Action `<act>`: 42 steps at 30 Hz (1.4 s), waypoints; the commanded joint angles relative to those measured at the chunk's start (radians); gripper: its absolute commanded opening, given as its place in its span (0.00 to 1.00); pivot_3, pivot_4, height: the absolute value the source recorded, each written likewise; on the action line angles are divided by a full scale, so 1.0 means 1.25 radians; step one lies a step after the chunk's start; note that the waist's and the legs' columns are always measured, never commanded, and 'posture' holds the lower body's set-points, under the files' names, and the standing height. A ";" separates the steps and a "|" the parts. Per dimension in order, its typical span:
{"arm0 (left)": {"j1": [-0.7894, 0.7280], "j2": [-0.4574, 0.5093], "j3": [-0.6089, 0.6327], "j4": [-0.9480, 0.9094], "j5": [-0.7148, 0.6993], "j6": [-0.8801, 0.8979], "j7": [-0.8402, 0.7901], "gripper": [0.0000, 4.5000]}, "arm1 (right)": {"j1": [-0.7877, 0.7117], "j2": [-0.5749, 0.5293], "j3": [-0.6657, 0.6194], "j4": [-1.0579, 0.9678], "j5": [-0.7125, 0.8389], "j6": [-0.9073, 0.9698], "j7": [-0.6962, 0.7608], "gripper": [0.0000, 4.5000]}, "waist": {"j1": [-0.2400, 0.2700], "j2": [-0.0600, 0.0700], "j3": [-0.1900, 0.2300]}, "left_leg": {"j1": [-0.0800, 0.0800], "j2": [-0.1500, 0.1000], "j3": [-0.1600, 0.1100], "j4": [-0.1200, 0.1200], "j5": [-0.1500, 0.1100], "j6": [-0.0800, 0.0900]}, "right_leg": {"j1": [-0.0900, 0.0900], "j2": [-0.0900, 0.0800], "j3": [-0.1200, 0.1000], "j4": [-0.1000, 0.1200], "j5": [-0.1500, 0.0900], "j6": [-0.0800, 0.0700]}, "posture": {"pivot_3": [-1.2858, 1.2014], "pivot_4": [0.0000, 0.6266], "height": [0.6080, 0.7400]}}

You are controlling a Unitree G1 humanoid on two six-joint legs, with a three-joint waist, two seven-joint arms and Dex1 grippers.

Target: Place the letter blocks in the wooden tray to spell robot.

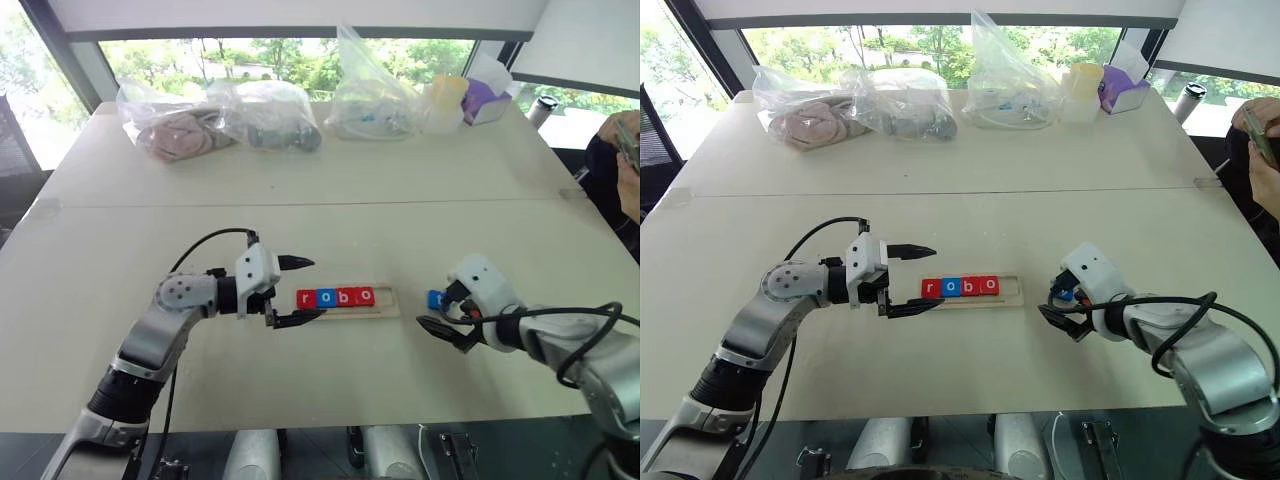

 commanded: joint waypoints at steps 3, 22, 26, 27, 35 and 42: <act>-0.019 -0.002 -0.008 0.009 0.045 -0.104 -0.004 1.00 | 0.033 -0.093 0.032 0.152 -0.071 -0.376 0.193 1.00 | 0.000 0.000 0.000 | 0.000 0.000 0.000 0.001 0.000 0.000 | 0.000 0.000 0.000 0.000 0.000 0.000 | 0.52 0.24 1.00; -0.064 -0.006 -0.015 0.068 0.077 -0.247 -0.031 1.00 | -0.129 -0.040 0.129 0.599 -0.169 -0.711 0.389 1.00 | 0.001 0.000 0.000 | 0.003 0.000 0.000 0.002 0.000 0.000 | 0.003 0.001 0.000 0.003 0.002 -0.002 | 0.52 0.24 1.00; -0.064 -0.008 -0.015 0.071 0.078 -0.247 -0.031 1.00 | -0.118 -0.035 0.135 0.591 -0.181 -0.732 0.401 0.58 | 0.000 0.000 0.000 | 0.007 0.000 0.001 0.002 0.000 0.000 | 0.006 0.001 0.001 0.003 0.001 0.000 | 0.52 0.24 1.00; -0.063 -0.008 -0.016 0.071 0.079 -0.248 -0.031 1.00 | -0.114 -0.036 0.136 0.586 -0.184 -0.738 0.402 0.47 | 0.000 0.000 0.000 | 0.008 0.000 0.001 0.002 0.000 0.000 | 0.007 0.001 0.001 0.003 0.001 0.000 | 0.52 0.24 1.00; -0.062 -0.013 -0.017 0.073 0.076 -0.246 -0.031 1.00 | -0.175 -0.016 0.147 0.505 -0.190 -0.759 0.415 0.25 | -0.002 0.000 0.000 | 0.009 0.000 0.001 0.003 0.000 0.000 | 0.008 0.001 0.001 0.003 0.001 -0.001 | 0.52 0.24 1.00; -0.068 -0.019 -0.023 0.076 0.080 -0.249 -0.029 1.00 | -0.259 0.022 0.201 0.490 -0.192 -0.716 0.454 0.25 | 0.003 0.000 0.000 | 0.008 0.001 0.001 0.002 0.000 0.000 | 0.007 0.001 0.001 0.003 0.002 -0.002 | 0.52 0.24 1.00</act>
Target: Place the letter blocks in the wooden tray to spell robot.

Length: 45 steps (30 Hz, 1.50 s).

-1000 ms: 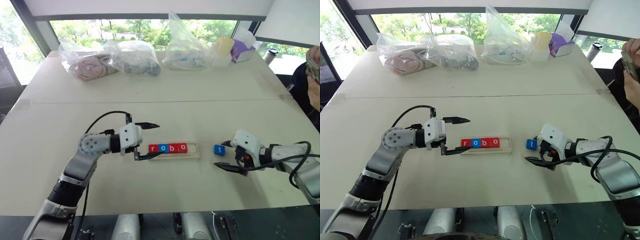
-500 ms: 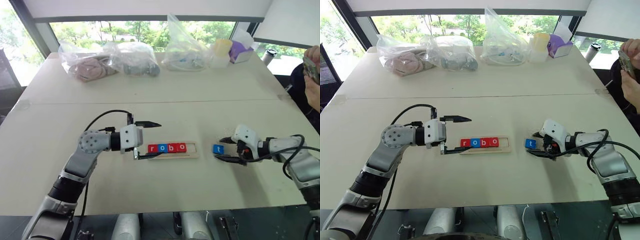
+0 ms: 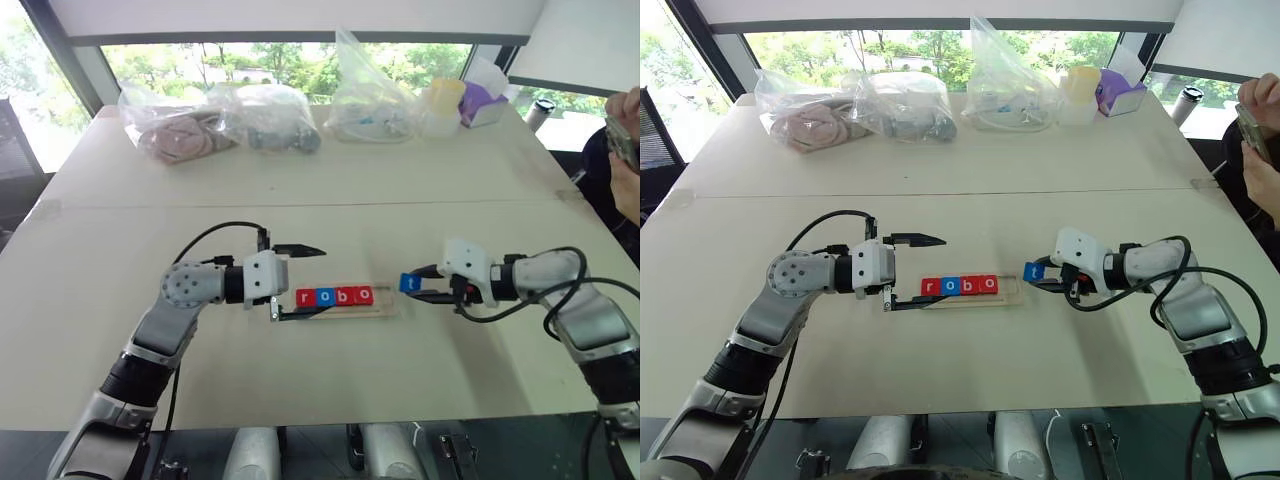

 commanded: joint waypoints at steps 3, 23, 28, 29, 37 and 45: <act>0.000 0.001 0.004 -0.023 -0.006 -0.010 0.003 1.00 | -0.036 0.021 0.044 -0.003 -0.016 -0.004 0.032 0.25 | 0.001 0.000 0.000 | 0.000 0.000 0.000 0.000 0.000 0.000 | 0.000 0.000 0.000 0.000 0.000 0.000 | 0.52 0.24 1.00; 0.016 0.003 0.004 -0.048 -0.003 0.001 0.025 1.00 | -0.118 0.064 0.111 0.121 -0.082 -0.085 0.101 0.25 | -0.001 0.000 0.000 | 0.000 0.000 0.000 0.000 0.000 0.000 | 0.000 0.000 0.000 0.001 0.000 0.000 | 0.52 0.24 1.00; 0.020 0.004 0.005 -0.054 -0.003 0.005 0.029 1.00 | -0.123 0.072 0.111 0.122 -0.085 -0.081 0.112 0.25 | -0.001 0.000 0.000 | 0.000 0.000 0.000 0.000 0.000 0.000 | 0.000 0.000 0.000 0.001 0.000 0.000 | 0.52 0.24 1.00; 0.021 0.004 0.005 -0.055 -0.003 0.006 0.030 1.00 | -0.125 0.073 0.111 0.123 -0.087 -0.082 0.114 0.25 | -0.001 0.000 0.000 | 0.000 0.000 0.000 0.000 0.000 0.000 | 0.000 0.000 0.000 0.001 0.000 0.000 | 0.52 0.24 1.00; 0.022 0.002 0.005 -0.055 -0.001 0.007 0.035 1.00 | -0.139 0.075 0.109 0.119 -0.086 -0.069 0.130 0.25 | -0.001 0.000 0.000 | 0.000 0.000 0.000 0.000 0.000 0.000 | 0.000 0.000 0.000 0.001 0.000 0.000 | 0.52 0.24 1.00; 0.018 -0.003 0.001 -0.051 0.001 0.004 0.044 1.00 | -0.145 0.075 0.107 0.113 -0.079 -0.051 0.145 0.25 | -0.001 0.000 0.000 | 0.000 0.000 0.000 0.001 0.000 0.000 | 0.000 0.000 0.000 0.002 0.000 0.000 | 0.52 0.24 1.00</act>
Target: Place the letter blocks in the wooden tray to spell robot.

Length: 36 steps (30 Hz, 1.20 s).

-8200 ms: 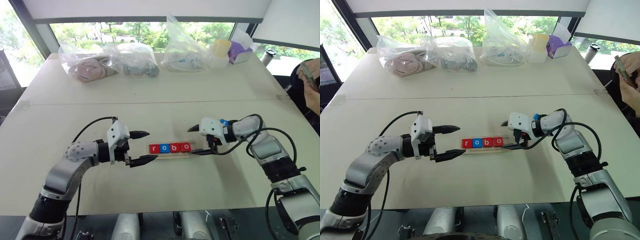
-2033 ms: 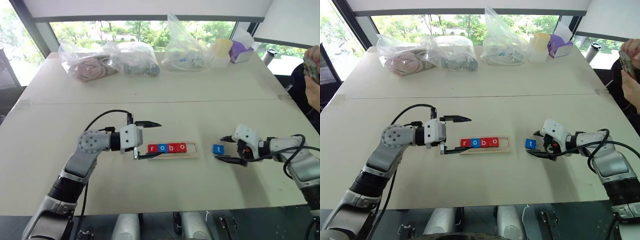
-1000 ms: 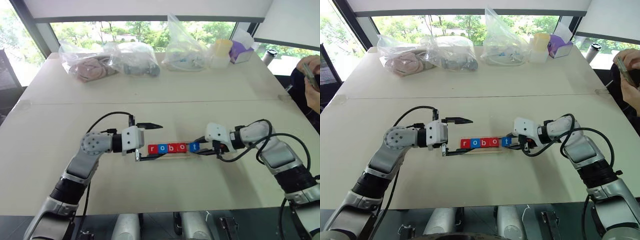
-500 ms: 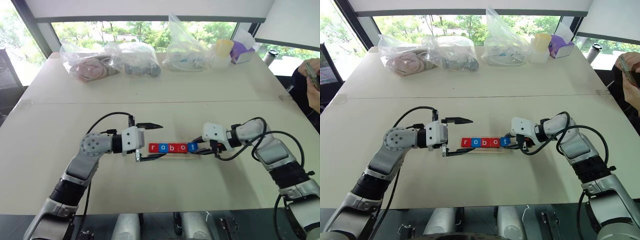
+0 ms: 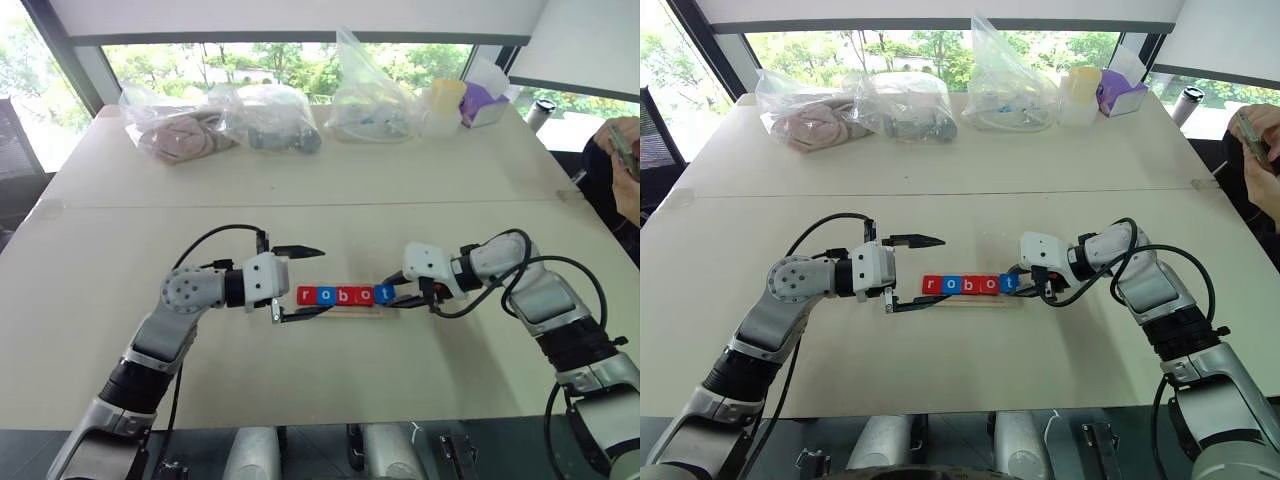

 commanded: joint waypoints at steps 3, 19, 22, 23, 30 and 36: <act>-0.007 -0.003 0.002 -0.022 0.003 -0.009 0.009 1.00 | -0.018 0.001 -0.011 -0.017 0.012 0.012 0.013 0.36 | 0.000 0.000 0.000 | 0.000 0.000 0.000 0.000 0.000 0.000 | 0.000 0.000 0.000 0.000 0.000 0.000 | 0.52 0.24 1.00; -0.008 -0.010 0.003 -0.023 0.003 0.010 0.026 1.00 | -0.035 -0.005 -0.058 -0.018 0.030 0.043 -0.019 0.98 | 0.000 0.000 0.000 | 0.000 0.000 0.000 0.000 0.000 0.000 | 0.000 0.000 0.000 0.001 0.000 0.000 | 0.52 0.24 1.00; -0.003 -0.008 0.006 -0.038 -0.005 0.039 0.034 1.00 | -0.029 -0.010 -0.101 -0.050 0.067 0.104 -0.036 0.98 | 0.000 0.000 0.000 | 0.000 0.000 0.000 0.001 0.000 0.000 | 0.000 0.000 0.000 0.001 0.000 0.000 | 0.52 0.24 1.00; -0.001 -0.004 0.007 -0.045 -0.008 0.053 0.033 1.00 | -0.018 -0.018 -0.115 -0.070 0.079 0.122 -0.038 0.98 | 0.001 0.000 0.000 | 0.000 0.000 0.000 0.001 0.000 0.000 | 0.000 0.000 0.000 0.001 0.000 0.000 | 0.52 0.24 1.00; 0.008 0.052 0.016 -0.079 -0.017 0.150 0.012 1.00 | 0.084 -0.090 -0.179 -0.204 0.127 0.199 -0.048 0.98 | 0.001 0.000 0.000 | 0.000 0.000 0.000 0.000 0.000 0.000 | 0.000 0.000 0.000 0.001 0.000 0.000 | 0.52 0.24 1.00; 0.033 0.116 0.074 -0.120 -0.117 0.277 -0.030 1.00 | 0.199 -0.165 -0.240 -0.316 0.172 0.241 -0.047 0.98 | -0.001 0.000 0.000 | 0.001 0.000 0.000 0.001 0.000 0.000 | 0.000 0.000 0.000 0.001 0.000 0.000 | 0.52 0.24 1.00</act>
